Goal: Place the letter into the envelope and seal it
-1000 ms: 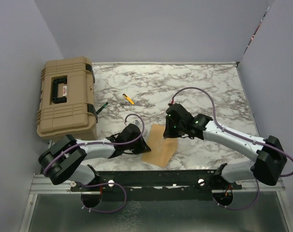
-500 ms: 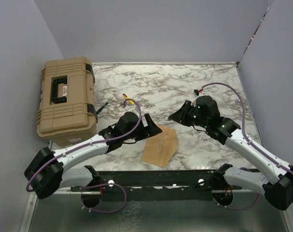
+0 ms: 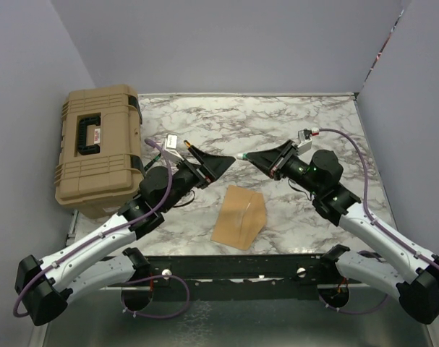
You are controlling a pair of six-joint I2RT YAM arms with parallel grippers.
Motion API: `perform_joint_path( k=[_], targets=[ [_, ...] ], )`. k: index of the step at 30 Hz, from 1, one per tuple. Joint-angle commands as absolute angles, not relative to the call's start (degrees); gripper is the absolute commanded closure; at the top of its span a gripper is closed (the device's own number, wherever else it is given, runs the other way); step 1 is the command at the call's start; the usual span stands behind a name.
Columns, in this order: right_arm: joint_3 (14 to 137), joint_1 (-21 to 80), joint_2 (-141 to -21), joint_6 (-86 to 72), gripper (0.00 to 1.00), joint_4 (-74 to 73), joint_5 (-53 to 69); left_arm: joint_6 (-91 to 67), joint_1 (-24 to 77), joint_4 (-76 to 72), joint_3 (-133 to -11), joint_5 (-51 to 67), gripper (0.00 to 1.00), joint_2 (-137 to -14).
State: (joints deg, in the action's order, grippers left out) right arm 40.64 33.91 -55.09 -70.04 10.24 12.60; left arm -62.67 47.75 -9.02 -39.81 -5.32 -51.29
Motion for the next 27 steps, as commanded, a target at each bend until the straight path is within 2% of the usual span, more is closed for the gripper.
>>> perform_joint_path(
  k=[1,4,9,13,18,21,23,27],
  targets=[
    [41.0,33.7,-55.1,-79.9,0.99,23.6,16.8,-68.5,47.7,-22.7,-37.4,-9.2,0.01,-49.1],
    [42.1,33.7,-56.3,-81.8,1.0,26.0,18.7,-69.5,47.6,-26.9,-37.7,-8.4,0.01,-50.7],
    [42.1,33.7,-58.1,-84.4,0.99,30.0,20.7,-72.5,47.6,-32.1,-42.9,-0.6,0.01,-57.9],
    [41.6,33.7,-58.2,-84.5,0.99,31.3,21.1,-73.3,47.6,-36.3,-44.4,-1.2,0.01,-59.2],
    [41.3,33.7,-58.1,-84.1,0.99,32.2,21.0,-74.1,47.6,-36.4,-45.1,-1.3,0.03,-60.2],
    [41.0,33.7,-58.2,-83.8,0.99,32.4,20.9,-74.7,47.6,-36.3,-44.4,-1.4,0.12,-60.5],
    [40.6,33.7,-57.6,-83.0,0.99,31.4,19.5,-74.2,47.6,-35.7,-43.7,-1.9,0.14,-60.2],
    [40.8,32.8,-55.4,-81.1,0.99,20.1,13.2,-71.9,47.6,-25.7,-41.5,-7.3,0.08,-56.9]
  ],
)
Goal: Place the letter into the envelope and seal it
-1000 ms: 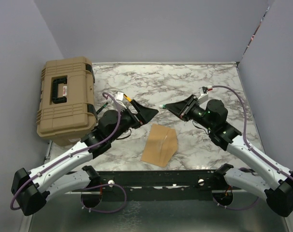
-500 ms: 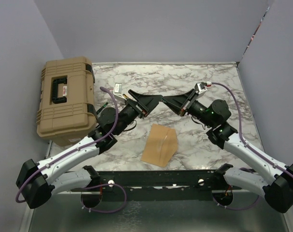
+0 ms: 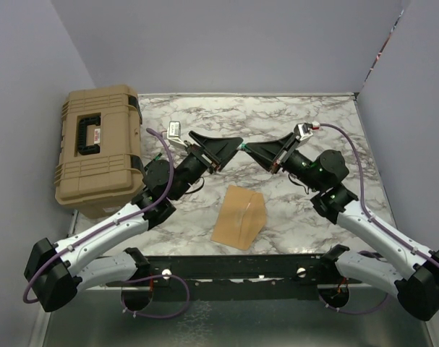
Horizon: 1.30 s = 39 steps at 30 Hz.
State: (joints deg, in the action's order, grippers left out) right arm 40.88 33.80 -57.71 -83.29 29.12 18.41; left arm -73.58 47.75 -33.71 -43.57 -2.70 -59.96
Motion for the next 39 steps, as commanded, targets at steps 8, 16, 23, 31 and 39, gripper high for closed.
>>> perform_joint_path(
  k=[8,16,23,31,39],
  targets=[
    [28.1,23.5,-52.3,-92.9,0.99,5.7,4.6,-68.5,47.6,-12.0,-34.7,-13.0,0.03,-49.3],
    [16.4,11.0,-68.2,-96.1,1.0,28.7,17.5,-63.9,47.5,-6.4,-31.3,-7.7,0.03,-51.8],
    [16.8,8.8,-82.2,-97.4,0.99,38.5,20.4,-61.1,46.8,-7.2,-29.9,-4.6,0.03,-56.1],
    [18.4,8.3,-85.7,-96.5,0.88,32.5,16.1,-58.4,45.8,-7.3,-30.7,-3.0,0.03,-60.5],
    [19.6,8.0,-89.0,-96.1,0.72,30.4,16.4,-58.1,44.8,-6.7,-30.5,-2.3,0.04,-62.6]
  ],
)
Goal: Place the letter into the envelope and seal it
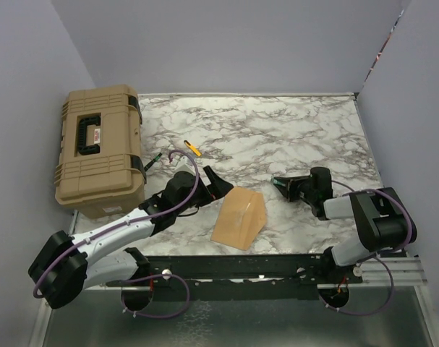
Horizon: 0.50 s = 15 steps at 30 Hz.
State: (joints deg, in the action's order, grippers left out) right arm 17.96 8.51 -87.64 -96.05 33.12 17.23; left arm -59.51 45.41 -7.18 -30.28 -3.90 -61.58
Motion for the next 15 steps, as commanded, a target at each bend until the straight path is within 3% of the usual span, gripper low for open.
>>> perform_joint_path(
  k=[1,6,15],
  targets=[
    [19.9,8.0,-88.9,-95.9,0.67,29.3,16.2,-58.0,44.7,-6.7,-30.4,-2.3,0.04,-62.8],
    [21.8,7.8,-86.8,-93.5,0.41,22.8,14.7,-58.0,44.4,-6.7,-30.4,-2.0,0.04,-63.5],
    [24.5,7.7,-75.6,-85.1,0.39,7.7,12.3,-56.1,44.2,-6.7,-31.2,-0.3,0.07,-66.1]
  ],
)
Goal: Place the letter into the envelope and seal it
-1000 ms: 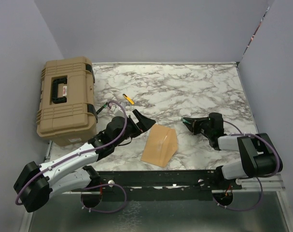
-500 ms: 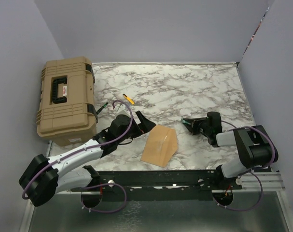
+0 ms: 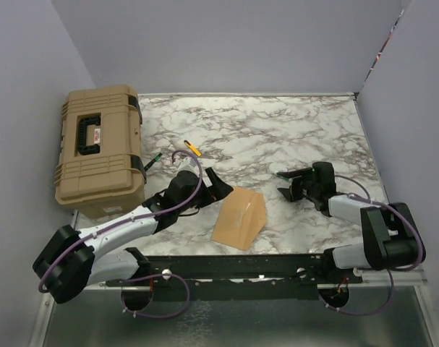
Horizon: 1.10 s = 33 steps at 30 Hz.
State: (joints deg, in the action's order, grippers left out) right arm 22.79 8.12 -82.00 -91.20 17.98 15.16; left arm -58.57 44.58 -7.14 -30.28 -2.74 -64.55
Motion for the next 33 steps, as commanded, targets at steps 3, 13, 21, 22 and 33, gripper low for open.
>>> perform_joint_path(
  k=[3,13,21,22,33],
  targets=[
    [25.3,7.7,-69.6,-78.4,0.42,1.8,12.3,-53.6,44.2,-6.6,-32.0,2.6,0.15,-68.0],
    [20.5,7.8,-54.3,-63.8,0.87,-14.3,15.2,-46.9,44.5,-6.9,-35.1,11.1,0.69,-78.1],
    [16.2,7.9,-60.5,-57.6,0.91,-7.9,25.5,-47.5,45.5,-6.4,-35.0,10.9,0.83,-84.9],
    [16.1,7.9,-61.9,-57.1,0.91,-6.9,26.6,-47.8,45.6,-6.3,-34.9,10.9,0.84,-85.6],
    [16.0,9.3,-75.3,-56.4,0.91,6.8,36.9,-50.2,46.6,-3.9,-34.9,10.3,0.95,-91.7]
  ],
)
